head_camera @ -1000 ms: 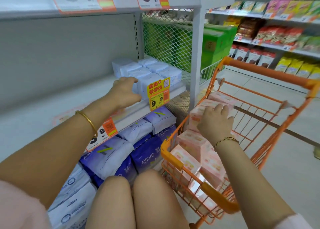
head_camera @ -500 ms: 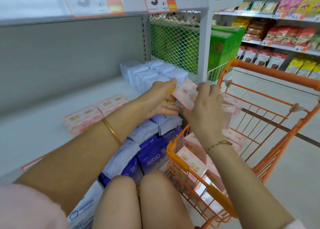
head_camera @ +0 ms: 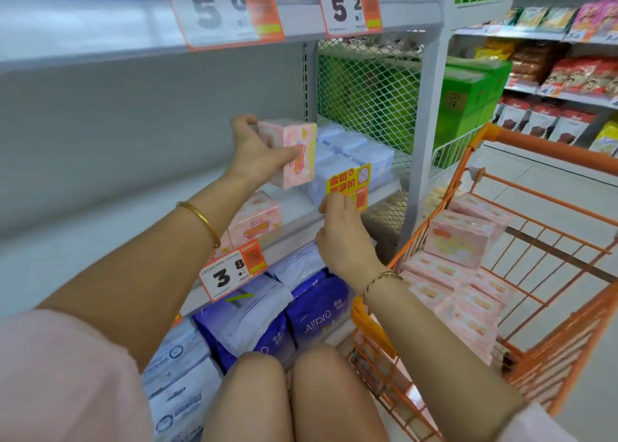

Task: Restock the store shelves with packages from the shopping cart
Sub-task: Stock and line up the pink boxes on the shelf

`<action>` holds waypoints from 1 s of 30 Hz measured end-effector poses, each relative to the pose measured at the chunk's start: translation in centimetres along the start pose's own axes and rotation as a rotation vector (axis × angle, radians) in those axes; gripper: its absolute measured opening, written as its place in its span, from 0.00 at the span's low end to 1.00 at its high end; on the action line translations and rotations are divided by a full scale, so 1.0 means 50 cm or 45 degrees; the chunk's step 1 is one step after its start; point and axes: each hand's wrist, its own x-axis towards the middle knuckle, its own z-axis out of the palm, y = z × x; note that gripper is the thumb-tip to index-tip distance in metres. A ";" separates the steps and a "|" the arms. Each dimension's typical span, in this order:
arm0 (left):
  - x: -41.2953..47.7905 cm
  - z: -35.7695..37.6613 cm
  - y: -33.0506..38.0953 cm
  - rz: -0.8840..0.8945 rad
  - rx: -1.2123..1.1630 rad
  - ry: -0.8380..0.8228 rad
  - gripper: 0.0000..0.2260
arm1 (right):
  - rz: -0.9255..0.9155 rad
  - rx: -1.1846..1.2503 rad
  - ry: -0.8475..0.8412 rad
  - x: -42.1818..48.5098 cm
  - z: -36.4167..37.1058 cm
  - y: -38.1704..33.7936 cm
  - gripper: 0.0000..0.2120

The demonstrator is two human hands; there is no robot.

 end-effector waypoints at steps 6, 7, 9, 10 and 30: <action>0.019 0.018 -0.034 0.146 0.207 -0.159 0.32 | 0.107 0.147 -0.094 -0.002 0.014 0.023 0.11; 0.023 0.023 -0.041 0.154 0.278 -0.193 0.31 | 0.122 0.144 -0.091 -0.001 0.013 0.025 0.11; 0.028 0.030 -0.054 0.159 0.414 -0.266 0.30 | 0.134 0.136 -0.104 0.001 0.013 0.029 0.12; 0.030 0.033 -0.059 0.161 0.464 -0.292 0.29 | 0.132 0.134 -0.116 0.001 0.013 0.030 0.12; 0.032 0.055 -0.095 0.307 0.871 -0.451 0.24 | 0.149 0.062 -0.211 0.000 0.029 0.029 0.21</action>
